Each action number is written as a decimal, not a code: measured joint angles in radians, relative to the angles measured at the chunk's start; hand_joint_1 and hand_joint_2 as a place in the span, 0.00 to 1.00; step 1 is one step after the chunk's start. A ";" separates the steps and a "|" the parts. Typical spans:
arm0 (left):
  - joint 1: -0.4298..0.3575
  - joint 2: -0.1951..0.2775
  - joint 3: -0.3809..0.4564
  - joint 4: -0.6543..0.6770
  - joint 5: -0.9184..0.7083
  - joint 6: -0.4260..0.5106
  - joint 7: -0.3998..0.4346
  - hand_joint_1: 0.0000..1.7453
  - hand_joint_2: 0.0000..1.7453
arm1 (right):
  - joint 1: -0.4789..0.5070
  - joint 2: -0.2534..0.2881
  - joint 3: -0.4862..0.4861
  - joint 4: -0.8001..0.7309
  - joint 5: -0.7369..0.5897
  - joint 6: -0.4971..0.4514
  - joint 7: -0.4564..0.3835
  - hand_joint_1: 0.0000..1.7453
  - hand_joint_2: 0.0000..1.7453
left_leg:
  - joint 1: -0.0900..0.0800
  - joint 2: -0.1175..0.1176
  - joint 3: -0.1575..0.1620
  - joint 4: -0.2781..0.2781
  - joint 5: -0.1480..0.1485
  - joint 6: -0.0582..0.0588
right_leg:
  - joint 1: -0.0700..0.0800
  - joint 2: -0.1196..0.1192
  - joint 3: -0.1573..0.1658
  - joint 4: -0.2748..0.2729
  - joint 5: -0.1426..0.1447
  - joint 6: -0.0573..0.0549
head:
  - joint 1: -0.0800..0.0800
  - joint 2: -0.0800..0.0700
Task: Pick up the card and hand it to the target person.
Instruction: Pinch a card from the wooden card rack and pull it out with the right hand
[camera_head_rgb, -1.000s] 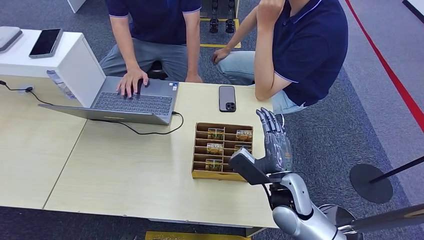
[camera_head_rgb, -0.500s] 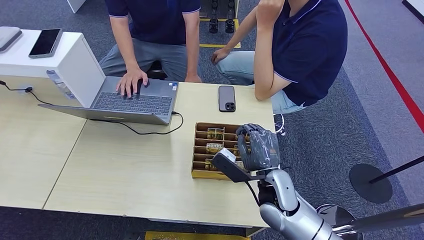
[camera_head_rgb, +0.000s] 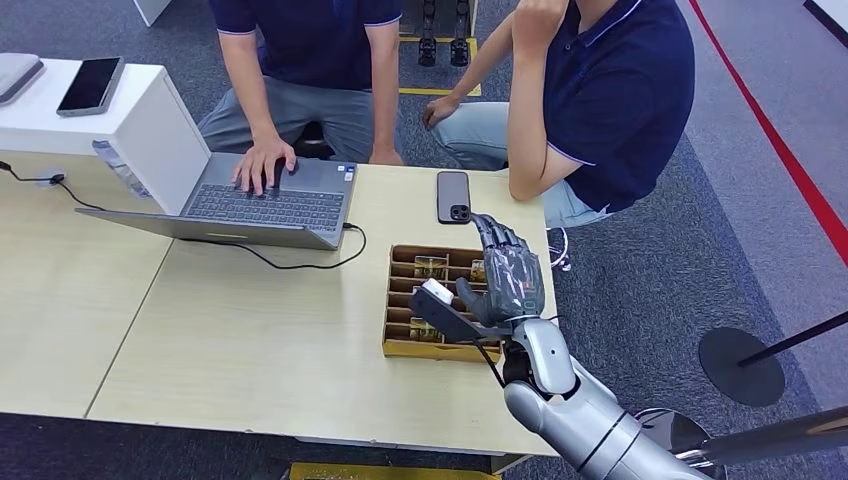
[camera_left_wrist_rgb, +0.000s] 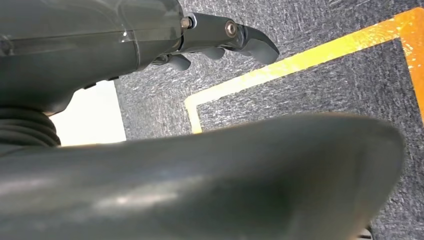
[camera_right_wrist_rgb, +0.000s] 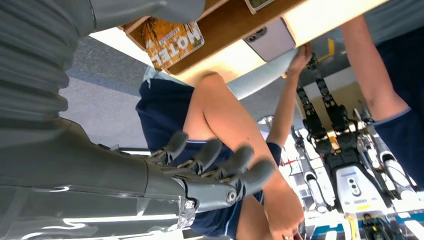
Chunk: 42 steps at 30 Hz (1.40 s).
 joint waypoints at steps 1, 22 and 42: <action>0.000 0.000 -0.001 0.000 0.000 0.000 0.001 0.00 0.00 | -0.003 0.002 0.002 0.011 -0.002 0.000 0.000 0.25 1.00 | 0.000 0.000 0.000 0.000 0.000 0.000 | 0.000 0.000 0.000 0.000 0.000 0.000 | 0.000 0.000; -0.011 -0.002 -0.017 0.000 -0.016 -0.010 0.002 0.00 0.00 | -0.031 0.009 0.013 0.142 -0.066 -0.037 0.007 0.46 1.00 | 0.000 0.000 0.000 0.000 0.000 0.000 | 0.000 0.000 0.000 0.000 0.000 0.000 | 0.000 0.000; -0.011 -0.002 -0.032 0.000 -0.017 -0.013 0.003 0.00 0.00 | -0.041 0.007 0.013 0.165 -0.064 -0.034 0.017 0.61 1.00 | 0.000 0.000 0.000 0.000 0.000 0.000 | 0.000 0.000 -0.001 0.000 0.000 0.000 | 0.000 0.000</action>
